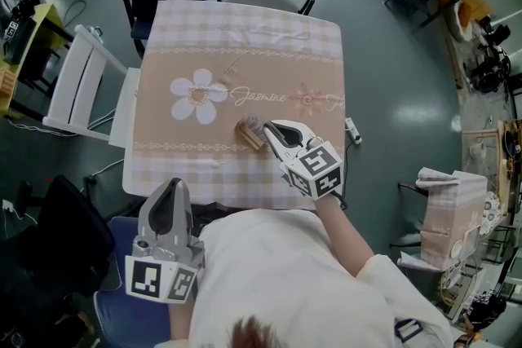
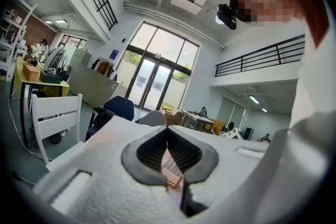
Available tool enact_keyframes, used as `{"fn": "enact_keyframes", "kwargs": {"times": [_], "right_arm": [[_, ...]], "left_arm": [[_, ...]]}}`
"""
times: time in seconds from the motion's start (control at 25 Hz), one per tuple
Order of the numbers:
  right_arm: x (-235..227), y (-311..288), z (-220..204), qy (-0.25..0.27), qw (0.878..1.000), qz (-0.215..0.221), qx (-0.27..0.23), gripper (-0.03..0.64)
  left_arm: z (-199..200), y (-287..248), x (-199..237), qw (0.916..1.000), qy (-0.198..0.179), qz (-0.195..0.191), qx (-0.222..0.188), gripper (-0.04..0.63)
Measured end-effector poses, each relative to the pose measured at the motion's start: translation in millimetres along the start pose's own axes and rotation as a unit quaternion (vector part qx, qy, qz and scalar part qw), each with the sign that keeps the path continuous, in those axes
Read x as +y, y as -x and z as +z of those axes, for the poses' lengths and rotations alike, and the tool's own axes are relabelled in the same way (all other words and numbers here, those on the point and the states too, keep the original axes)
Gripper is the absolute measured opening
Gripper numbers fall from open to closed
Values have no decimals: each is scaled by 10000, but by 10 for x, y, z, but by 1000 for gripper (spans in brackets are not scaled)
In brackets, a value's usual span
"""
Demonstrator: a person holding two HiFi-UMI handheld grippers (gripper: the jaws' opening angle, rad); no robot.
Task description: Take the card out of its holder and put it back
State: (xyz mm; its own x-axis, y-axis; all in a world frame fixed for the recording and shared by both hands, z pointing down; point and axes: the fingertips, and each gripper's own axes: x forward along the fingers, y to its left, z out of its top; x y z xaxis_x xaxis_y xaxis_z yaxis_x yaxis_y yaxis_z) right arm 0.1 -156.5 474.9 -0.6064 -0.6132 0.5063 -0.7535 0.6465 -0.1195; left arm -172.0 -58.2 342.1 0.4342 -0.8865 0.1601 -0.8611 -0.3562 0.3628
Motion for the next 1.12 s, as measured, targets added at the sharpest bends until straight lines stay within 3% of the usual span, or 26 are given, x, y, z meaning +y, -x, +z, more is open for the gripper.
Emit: {"fn": "enact_keyframes", "kwargs": {"times": [1.12], "right_arm": [[-25, -172, -153, -48, 9999, 108, -13, 17]], "left_arm": [[-13, 30, -17, 10000, 3, 81, -41, 0]]}}
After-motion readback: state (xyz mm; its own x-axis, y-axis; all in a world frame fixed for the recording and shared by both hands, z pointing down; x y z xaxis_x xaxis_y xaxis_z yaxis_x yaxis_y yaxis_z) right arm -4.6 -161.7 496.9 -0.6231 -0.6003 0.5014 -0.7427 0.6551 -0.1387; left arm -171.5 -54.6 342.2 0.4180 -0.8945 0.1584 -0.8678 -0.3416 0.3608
